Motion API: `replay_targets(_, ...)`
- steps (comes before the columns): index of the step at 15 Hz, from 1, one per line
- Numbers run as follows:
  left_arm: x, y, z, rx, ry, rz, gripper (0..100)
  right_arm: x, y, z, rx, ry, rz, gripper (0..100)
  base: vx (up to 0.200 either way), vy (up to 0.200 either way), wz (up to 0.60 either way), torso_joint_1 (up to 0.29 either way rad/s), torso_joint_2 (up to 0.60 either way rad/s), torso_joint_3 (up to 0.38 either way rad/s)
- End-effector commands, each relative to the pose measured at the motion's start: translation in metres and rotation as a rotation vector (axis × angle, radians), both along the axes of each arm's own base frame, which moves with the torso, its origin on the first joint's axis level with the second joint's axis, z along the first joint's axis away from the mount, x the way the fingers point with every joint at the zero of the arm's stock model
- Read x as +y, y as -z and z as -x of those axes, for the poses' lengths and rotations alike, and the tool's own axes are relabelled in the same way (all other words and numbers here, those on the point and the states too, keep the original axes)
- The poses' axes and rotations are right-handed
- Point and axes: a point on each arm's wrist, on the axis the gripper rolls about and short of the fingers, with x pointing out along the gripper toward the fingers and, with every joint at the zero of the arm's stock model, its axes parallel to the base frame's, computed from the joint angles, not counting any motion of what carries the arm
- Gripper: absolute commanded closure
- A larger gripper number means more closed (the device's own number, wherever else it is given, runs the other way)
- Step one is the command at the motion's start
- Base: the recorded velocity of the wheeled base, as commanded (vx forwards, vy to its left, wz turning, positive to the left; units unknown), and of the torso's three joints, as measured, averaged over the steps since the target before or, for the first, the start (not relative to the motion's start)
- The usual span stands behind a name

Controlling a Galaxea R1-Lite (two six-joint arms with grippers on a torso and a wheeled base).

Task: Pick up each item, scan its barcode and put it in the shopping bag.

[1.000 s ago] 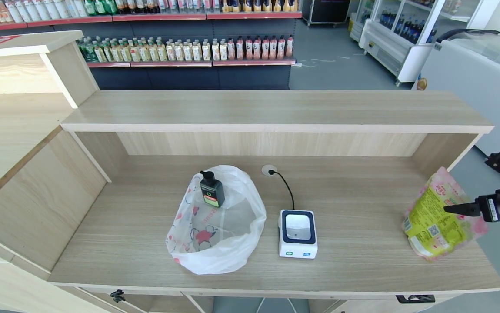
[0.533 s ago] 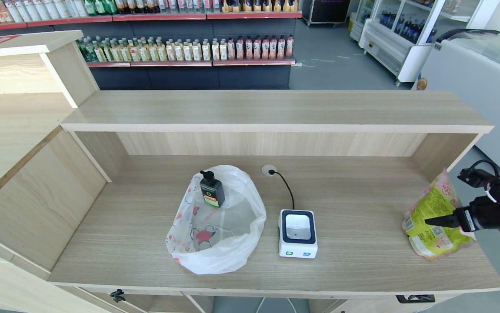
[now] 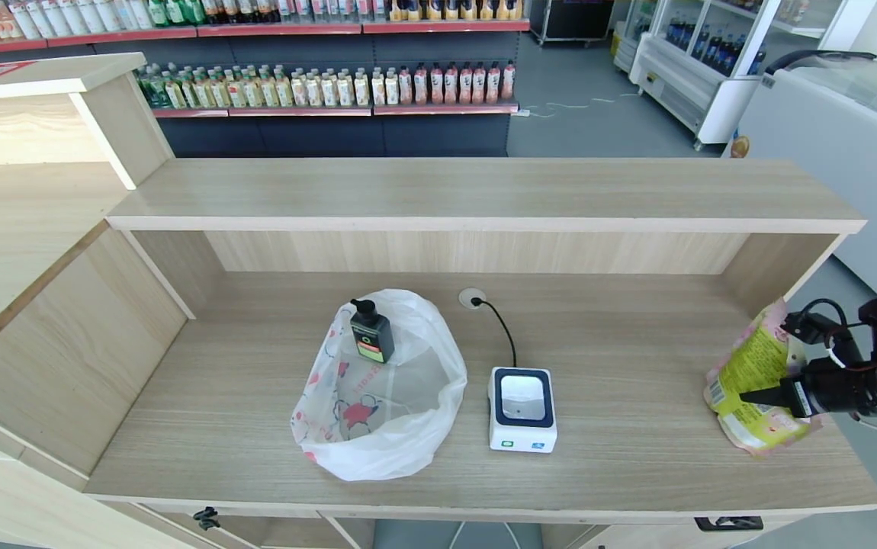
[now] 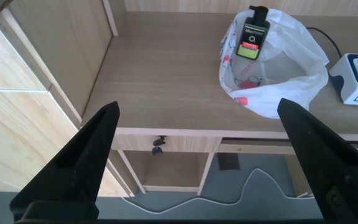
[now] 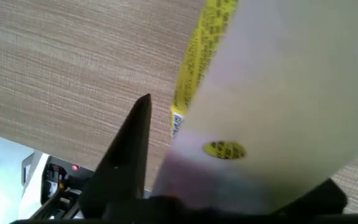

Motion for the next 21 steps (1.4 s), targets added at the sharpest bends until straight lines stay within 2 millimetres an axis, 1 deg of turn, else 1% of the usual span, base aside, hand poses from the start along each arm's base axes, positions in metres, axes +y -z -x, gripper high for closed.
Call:
replay_targets(1,0.000,0.000,0.000,0.000,-0.002,0.000,0,0.000,0.005,0.000,0.009,-0.007,-0.004,100,0.000,0.000,0.00,0.000,0.00,0.000)
replay_targets(3,0.000,0.000,0.000,0.000,0.000,0.000,0,0.000,-0.002,0.002,-0.008,-0.009,0.001,100,0.000,0.000,0.00,0.000,0.00,0.000)
replay_targets(4,0.000,0.000,0.000,0.000,0.000,0.000,0,0.002,-0.015,0.006,-0.045,-0.028,-0.015,100,0.000,0.000,0.00,0.000,0.00,0.000)
replay_targets(5,0.000,0.000,0.000,0.002,0.000,0.000,0,0.004,-0.022,0.008,-0.063,-0.038,-0.021,100,0.000,0.000,0.00,0.000,0.00,0.000)
replay_targets(6,0.000,0.000,0.000,0.000,0.000,0.000,0,0.013,-0.048,0.023,-0.115,-0.077,-0.056,100,0.000,0.000,0.00,0.000,0.00,0.000)
replay_targets(7,0.000,0.000,0.000,0.000,0.000,0.000,0,0.023,-0.070,0.037,-0.148,-0.120,-0.095,100,0.000,0.000,0.00,0.000,0.00,0.000)
replay_targets(10,0.000,0.000,0.000,0.000,0.000,0.000,0,0.060,-0.135,0.082,-0.280,-0.318,-0.253,100,0.000,0.000,0.00,0.000,0.00,0.000)
replay_targets(11,0.000,0.000,0.000,0.002,0.000,0.000,0,0.065,-0.144,0.089,-0.313,-0.362,-0.286,100,0.000,0.000,0.00,0.000,0.00,0.000)
replay_targets(12,0.000,0.000,0.000,0.000,-0.002,0.000,0,0.077,-0.161,0.106,-0.403,-0.480,-0.362,100,0.000,0.000,0.00,0.000,0.00,0.000)
replay_targets(13,0.000,0.000,0.000,0.000,-0.002,0.000,0,0.085,-0.172,0.114,-0.463,-0.569,-0.407,100,0.000,0.000,0.00,0.000,0.00,0.000)
replay_targets(14,0.000,0.000,0.000,0.000,0.000,0.000,0,0.091,-0.179,0.120,-0.508,-0.633,-0.408,100,0.000,0.000,0.00,0.000,0.00,0.000)
replay_targets(15,0.000,0.000,0.000,0.000,0.000,0.000,0,0.099,-0.183,0.123,-0.548,-0.690,-0.378,100,0.000,0.000,0.00,0.000,0.00,0.000)
replay_targets(17,0.000,0.000,0.000,0.000,0.000,0.000,0,0.116,-0.186,0.122,-0.614,-0.822,-0.314,100,0.000,0.000,0.00,0.000,0.00,0.000)
replay_targets(18,0.000,0.000,0.000,0.000,-0.002,0.000,0,0.120,-0.191,0.122,-0.620,-0.846,-0.310,100,0.000,0.000,0.00,0.000,0.00,0.000)
replay_targets(19,0.000,0.000,0.000,0.002,-0.002,0.000,0,0.129,-0.204,0.126,-0.602,-0.872,-0.328,100,0.000,0.000,0.00,0.000,0.00,0.000)
replay_targets(20,0.000,0.000,0.000,0.000,0.000,0.000,0,0.134,-0.209,0.133,-0.567,-0.881,-0.357,100,0.000,0.000,0.00,0.000,0.00,0.000)
replay_targets(21,0.000,0.000,0.000,0.002,-0.002,0.000,0,0.136,-0.211,0.141,-0.535,-0.868,-0.372,100,0.000,0.000,0.00,0.000,0.00,0.000)
